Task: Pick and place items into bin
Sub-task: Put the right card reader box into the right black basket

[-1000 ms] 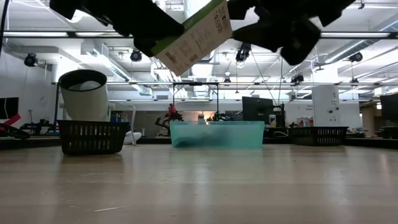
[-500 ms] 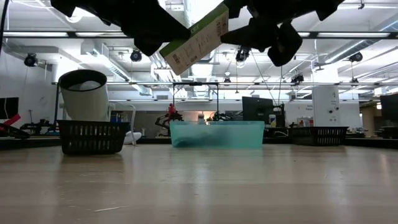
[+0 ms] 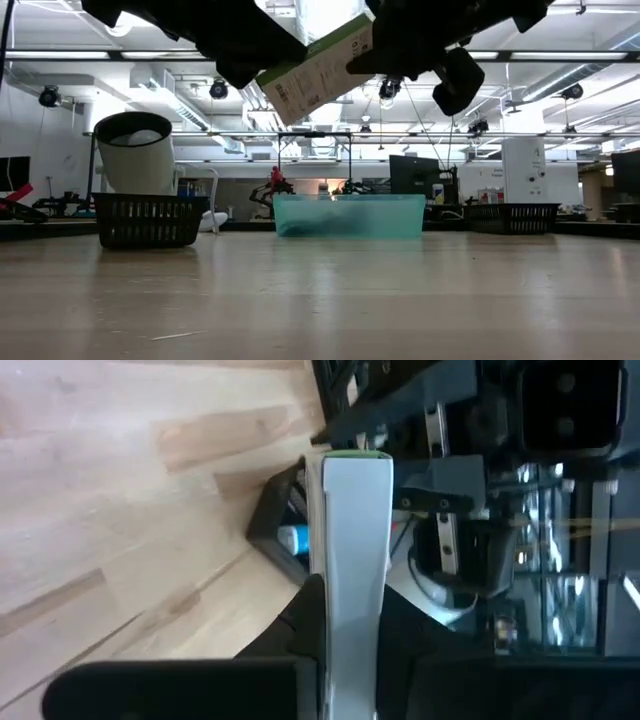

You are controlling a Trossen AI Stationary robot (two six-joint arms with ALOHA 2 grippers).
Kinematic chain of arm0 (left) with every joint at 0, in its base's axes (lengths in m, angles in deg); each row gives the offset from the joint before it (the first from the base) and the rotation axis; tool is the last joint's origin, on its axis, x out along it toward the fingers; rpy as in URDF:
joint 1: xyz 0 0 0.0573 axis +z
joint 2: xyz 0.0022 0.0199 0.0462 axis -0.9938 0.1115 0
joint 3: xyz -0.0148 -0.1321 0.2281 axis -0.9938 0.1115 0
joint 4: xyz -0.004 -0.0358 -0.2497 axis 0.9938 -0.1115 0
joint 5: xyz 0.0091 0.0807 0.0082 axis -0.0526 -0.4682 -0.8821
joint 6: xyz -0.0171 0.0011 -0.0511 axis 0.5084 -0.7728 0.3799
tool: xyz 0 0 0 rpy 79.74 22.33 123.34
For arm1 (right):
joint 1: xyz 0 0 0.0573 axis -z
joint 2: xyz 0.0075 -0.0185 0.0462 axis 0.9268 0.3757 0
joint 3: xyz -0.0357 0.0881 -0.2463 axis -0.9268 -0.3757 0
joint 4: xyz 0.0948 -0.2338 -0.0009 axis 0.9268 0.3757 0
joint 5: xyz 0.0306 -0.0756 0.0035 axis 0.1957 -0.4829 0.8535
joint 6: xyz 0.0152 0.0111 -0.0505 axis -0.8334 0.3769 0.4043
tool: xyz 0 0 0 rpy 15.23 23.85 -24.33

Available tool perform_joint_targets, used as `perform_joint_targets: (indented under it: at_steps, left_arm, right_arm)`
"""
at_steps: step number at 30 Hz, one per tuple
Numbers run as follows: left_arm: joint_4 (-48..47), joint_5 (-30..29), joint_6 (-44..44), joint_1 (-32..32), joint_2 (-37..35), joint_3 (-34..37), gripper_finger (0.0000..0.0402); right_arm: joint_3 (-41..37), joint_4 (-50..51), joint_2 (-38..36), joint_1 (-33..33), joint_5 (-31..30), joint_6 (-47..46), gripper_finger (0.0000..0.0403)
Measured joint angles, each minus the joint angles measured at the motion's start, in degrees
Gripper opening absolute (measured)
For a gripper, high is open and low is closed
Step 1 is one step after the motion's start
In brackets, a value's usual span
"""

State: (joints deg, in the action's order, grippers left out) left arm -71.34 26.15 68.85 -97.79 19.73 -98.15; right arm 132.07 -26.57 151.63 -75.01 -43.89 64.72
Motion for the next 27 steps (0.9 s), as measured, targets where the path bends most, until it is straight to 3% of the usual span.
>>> perform_joint_targets:
  at_steps: [7, 13, 20, 27]
  left_arm:
    - [-2.02, -1.53, -3.01, 0.13, -0.65, -0.1, 0.0155]
    - [-4.32, -0.04, -8.59, -0.04, -2.55, 0.33, 0.0224]
    - [-5.63, -1.15, -9.6, 0.13, -3.45, 0.17, 0.0239]
    - [-8.35, -1.74, -15.06, 0.22, -3.5, 0.44, 0.0239]
  right_arm:
    - [-0.07, 6.01, -2.73, 0.0, -7.36, -6.99, 0.003]
    - [-0.15, 13.56, -7.69, 0.37, -20.87, -15.03, 0.003]
    - [-0.22, 30.82, -16.24, 2.77, -37.4, -27.89, 0.003]
    - [-0.26, 55.36, -23.97, 8.12, -43.7, -46.1, 0.003]
